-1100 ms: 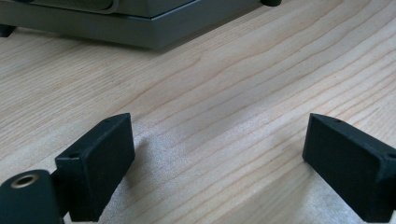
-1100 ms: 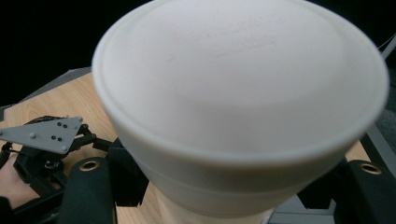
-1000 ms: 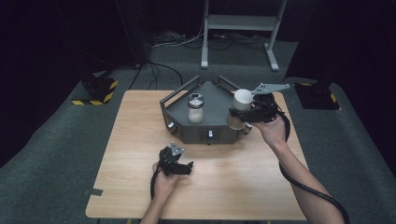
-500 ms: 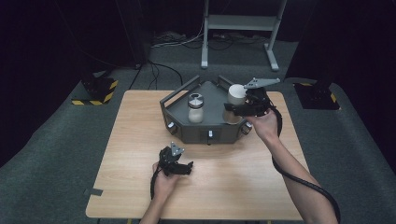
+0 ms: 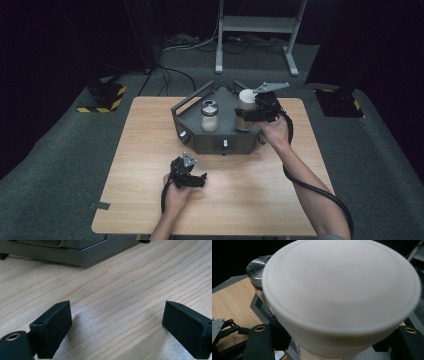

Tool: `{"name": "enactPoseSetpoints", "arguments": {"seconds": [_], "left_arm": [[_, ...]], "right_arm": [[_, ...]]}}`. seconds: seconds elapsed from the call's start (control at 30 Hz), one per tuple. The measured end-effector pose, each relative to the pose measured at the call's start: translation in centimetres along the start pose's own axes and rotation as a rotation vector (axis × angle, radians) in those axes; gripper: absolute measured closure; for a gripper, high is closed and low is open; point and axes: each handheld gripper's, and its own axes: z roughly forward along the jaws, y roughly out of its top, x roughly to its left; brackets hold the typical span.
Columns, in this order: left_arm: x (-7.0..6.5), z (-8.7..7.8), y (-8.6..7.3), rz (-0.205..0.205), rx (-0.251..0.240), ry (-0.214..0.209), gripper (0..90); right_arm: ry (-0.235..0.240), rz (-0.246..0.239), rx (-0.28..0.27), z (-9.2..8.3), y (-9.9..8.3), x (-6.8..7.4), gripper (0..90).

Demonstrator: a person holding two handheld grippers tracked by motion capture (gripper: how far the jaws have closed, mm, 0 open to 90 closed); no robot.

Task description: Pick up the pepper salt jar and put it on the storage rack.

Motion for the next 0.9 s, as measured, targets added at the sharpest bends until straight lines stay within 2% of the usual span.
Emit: {"name": "enactPoseSetpoints", "arguments": {"seconds": [0.23,0.57,0.9], "left_arm": [[0.0,0.0,0.0,0.002,0.002,0.0,9.0],[0.0,0.0,0.0,-0.001,-0.001,0.0,9.0],[0.0,0.0,0.0,0.001,0.0,0.0,9.0]], "right_arm": [[-0.018,0.008,0.01,1.5,0.0,0.3,33.7],[-0.031,0.018,0.012,2.5,-0.2,0.6,33.7],[-0.042,0.004,0.021,3.0,-0.1,1.0,33.8]]}}
